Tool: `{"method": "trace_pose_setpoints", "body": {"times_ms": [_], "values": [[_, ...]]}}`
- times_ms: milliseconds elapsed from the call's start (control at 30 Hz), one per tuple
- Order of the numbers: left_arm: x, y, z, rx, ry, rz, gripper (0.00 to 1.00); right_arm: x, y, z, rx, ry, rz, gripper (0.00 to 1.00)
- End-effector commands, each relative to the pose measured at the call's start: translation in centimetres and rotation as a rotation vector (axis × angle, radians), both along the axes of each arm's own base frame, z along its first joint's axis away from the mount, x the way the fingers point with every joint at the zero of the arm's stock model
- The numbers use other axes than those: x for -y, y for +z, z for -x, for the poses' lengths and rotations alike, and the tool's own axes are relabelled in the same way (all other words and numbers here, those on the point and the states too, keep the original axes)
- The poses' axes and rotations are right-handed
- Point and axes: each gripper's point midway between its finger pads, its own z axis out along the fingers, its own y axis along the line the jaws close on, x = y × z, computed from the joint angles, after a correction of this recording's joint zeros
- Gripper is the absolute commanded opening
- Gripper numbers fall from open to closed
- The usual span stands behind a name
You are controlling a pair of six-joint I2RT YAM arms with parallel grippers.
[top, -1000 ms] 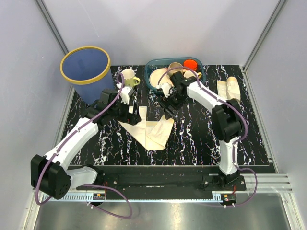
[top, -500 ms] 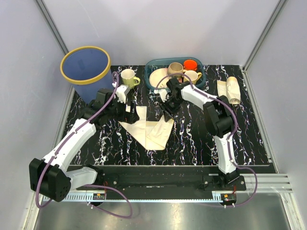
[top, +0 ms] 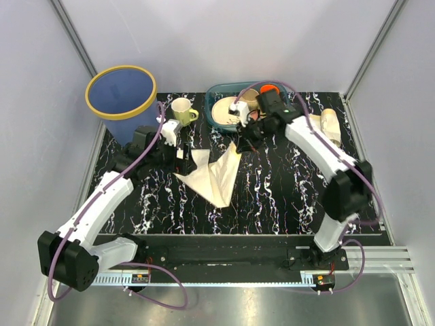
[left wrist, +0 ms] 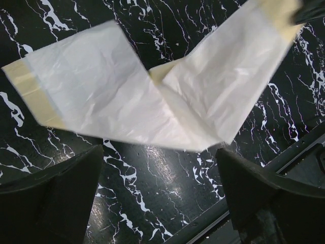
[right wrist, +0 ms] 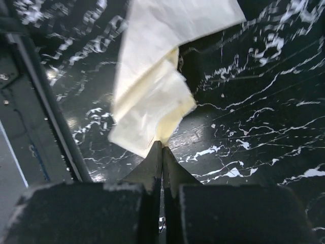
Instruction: Put the trash bags into the trash bin
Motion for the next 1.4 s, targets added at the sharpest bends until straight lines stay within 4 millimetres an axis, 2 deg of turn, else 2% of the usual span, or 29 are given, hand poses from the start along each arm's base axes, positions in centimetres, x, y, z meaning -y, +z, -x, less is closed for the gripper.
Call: {"method": "trace_pose_setpoints", "body": {"times_ms": [0,33,100,133,167,233,333,400,467,567,667,767,800,833,867,900,967,1000,1033,1067,1100,1133,1200,1267,1300,1367], "values": [[0.5,2.8,0.1,0.065,-0.032,0.064,0.95,0.2,6.3,2.9,0.136,0.074,-0.151,0.00],[1.1,3.5,0.6,0.072,-0.069,0.094,0.95,0.4,8.0,3.5,0.175,0.077,-0.179,0.00],[1.8,5.0,1.1,0.106,-0.119,0.138,0.96,0.4,9.6,4.0,0.213,0.065,-0.215,0.00],[2.6,5.8,2.0,0.107,-0.181,0.183,0.96,0.7,11.6,4.7,0.264,0.064,-0.249,0.00],[3.1,7.0,2.5,0.121,-0.204,0.220,0.97,0.8,12.1,5.2,0.278,0.063,-0.266,0.00],[4.0,8.8,3.2,0.146,-0.257,0.291,0.97,0.8,14.8,6.3,0.345,0.077,-0.338,0.00],[5.4,11.4,4.5,0.210,-0.379,0.382,0.98,0.8,16.3,8.0,0.399,0.129,-0.376,0.00],[6.2,12.9,5.0,0.258,-0.453,0.406,0.99,0.8,16.9,8.3,0.412,0.134,-0.375,0.00],[7.0,13.1,4.5,0.227,-0.423,0.414,0.98,0.8,18.2,8.4,0.425,0.129,-0.394,0.00],[8.9,14.6,4.9,0.204,-0.429,0.477,0.98,0.3,21.2,9.5,0.464,0.134,-0.468,0.00],[10.3,16.1,5.3,0.201,-0.447,0.531,0.97,-0.3,23.1,10.8,0.521,0.174,-0.496,0.00],[9.8,17.5,3.8,0.269,-0.419,0.529,0.99,-0.1,24.2,10.8,0.585,0.186,-0.469,0.00],[8.9,17.9,2.9,0.287,-0.402,0.530,0.99,0.0,23.9,9.8,0.595,0.159,-0.439,0.00],[8.5,18.9,2.3,0.313,-0.392,0.532,0.99,0.2,24.9,9.4,0.625,0.147,-0.432,0.00],[8.2,18.6,1.6,0.288,-0.367,0.521,0.99,0.2,24.9,8.8,0.645,0.135,-0.413,0.00],[7.3,18.6,0.5,0.288,-0.325,0.510,0.99,0.5,24.4,6.8,0.666,0.076,-0.361,0.00],[6.5,18.8,-0.3,0.279,-0.295,0.507,0.99,1.2,25.1,4.0,0.732,-0.008,-0.306,0.00],[5.7,18.9,-0.8,0.285,-0.270,0.505,0.99,1.7,24.4,1.7,0.736,-0.064,-0.262,0.00],[5.3,18.8,-1.0,0.291,-0.256,0.500,0.99,2.0,25.7,0.6,0.766,-0.094,-0.271,0.00],[4.9,18.7,-1.1,0.294,-0.242,0.494,0.99,3.2,26.3,-1.1,0.775,-0.154,-0.263,0.00],[4.2,18.7,-1.5,0.300,-0.214,0.486,0.99,3.6,26.1,-2.8,0.769,-0.196,-0.245,0.00],[3.8,18.6,-1.6,0.302,-0.201,0.481,0.99,4.2,28.4,-3.3,0.810,-0.228,-0.262,0.00],[3.0,18.7,-1.8,0.320,-0.176,0.470,0.99,4.8,29.4,-3.5,0.831,-0.224,-0.260,0.00],[2.5,19.0,-1.8,0.338,-0.162,0.457,0.99,4.6,30.3,-2.3,0.858,-0.171,-0.282,0.00],[2.1,19.0,-1.9,0.343,-0.153,0.455,0.99,3.9,31.0,-0.4,0.858,-0.107,-0.327,0.00],[1.6,19.3,-1.9,0.359,-0.138,0.450,0.99,2.8,29.5,1.8,0.813,-0.025,-0.337,0.00]]}}
